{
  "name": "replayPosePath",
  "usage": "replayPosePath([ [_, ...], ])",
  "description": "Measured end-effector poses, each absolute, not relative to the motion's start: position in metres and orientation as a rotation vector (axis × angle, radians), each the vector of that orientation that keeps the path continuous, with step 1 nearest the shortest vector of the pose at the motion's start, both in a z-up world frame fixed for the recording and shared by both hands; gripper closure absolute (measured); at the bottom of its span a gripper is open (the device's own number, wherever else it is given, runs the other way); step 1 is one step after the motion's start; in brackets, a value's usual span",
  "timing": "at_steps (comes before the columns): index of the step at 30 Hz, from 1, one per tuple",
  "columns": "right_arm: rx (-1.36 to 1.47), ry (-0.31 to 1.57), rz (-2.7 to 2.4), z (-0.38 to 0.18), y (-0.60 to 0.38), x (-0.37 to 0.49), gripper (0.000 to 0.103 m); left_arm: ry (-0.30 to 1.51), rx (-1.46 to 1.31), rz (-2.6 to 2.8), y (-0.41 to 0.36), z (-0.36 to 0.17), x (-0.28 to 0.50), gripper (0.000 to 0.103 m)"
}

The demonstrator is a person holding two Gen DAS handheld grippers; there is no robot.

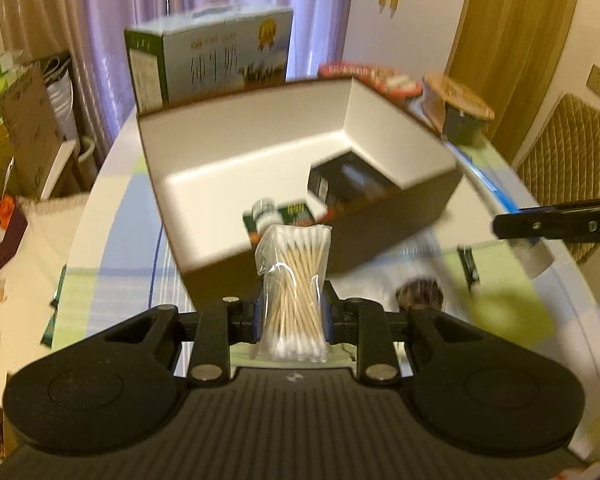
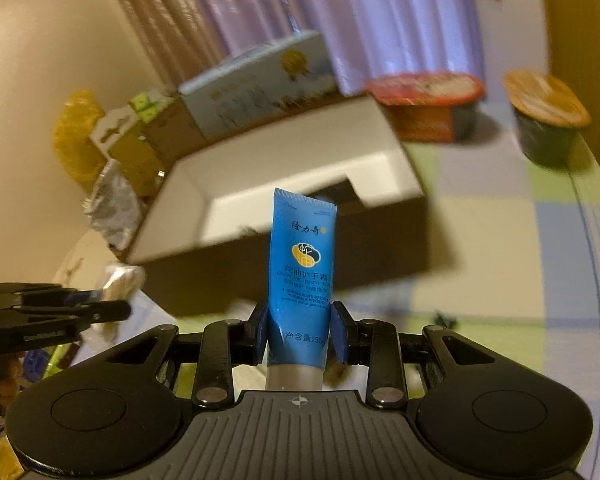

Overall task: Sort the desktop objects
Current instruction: 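Carry the cotton-swab bag and blue tube over the brown box with both tools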

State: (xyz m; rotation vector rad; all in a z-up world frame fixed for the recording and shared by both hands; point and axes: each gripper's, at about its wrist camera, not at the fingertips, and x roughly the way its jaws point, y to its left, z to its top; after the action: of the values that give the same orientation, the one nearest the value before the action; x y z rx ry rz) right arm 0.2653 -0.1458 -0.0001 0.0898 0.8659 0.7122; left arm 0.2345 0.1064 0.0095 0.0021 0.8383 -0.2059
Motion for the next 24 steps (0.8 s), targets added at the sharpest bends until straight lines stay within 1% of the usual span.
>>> replayPosePath([
  [6, 0.033, 0.805, 0.771, 0.021, -0.099, 0.297, 0.073, 0.801, 0.006, -0.195, 0.111, 0.027, 0.278, 0.081],
  [12, 0.025, 0.823, 0.803, 0.021, -0.049, 0.332, 0.073, 0.832, -0.023, -0.163, 0.121, 0.029, 0.330, 0.081],
  [18, -0.051, 0.885, 0.804, -0.002, -0.006, 0.364, 0.073, 0.904, -0.041, -0.143, 0.129, 0.010, 0.374, 0.081],
  [24, -0.075, 0.969, 0.794, -0.025, 0.020, 0.395, 0.073, 0.991, -0.060, -0.139, 0.138, -0.021, 0.416, 0.081],
])
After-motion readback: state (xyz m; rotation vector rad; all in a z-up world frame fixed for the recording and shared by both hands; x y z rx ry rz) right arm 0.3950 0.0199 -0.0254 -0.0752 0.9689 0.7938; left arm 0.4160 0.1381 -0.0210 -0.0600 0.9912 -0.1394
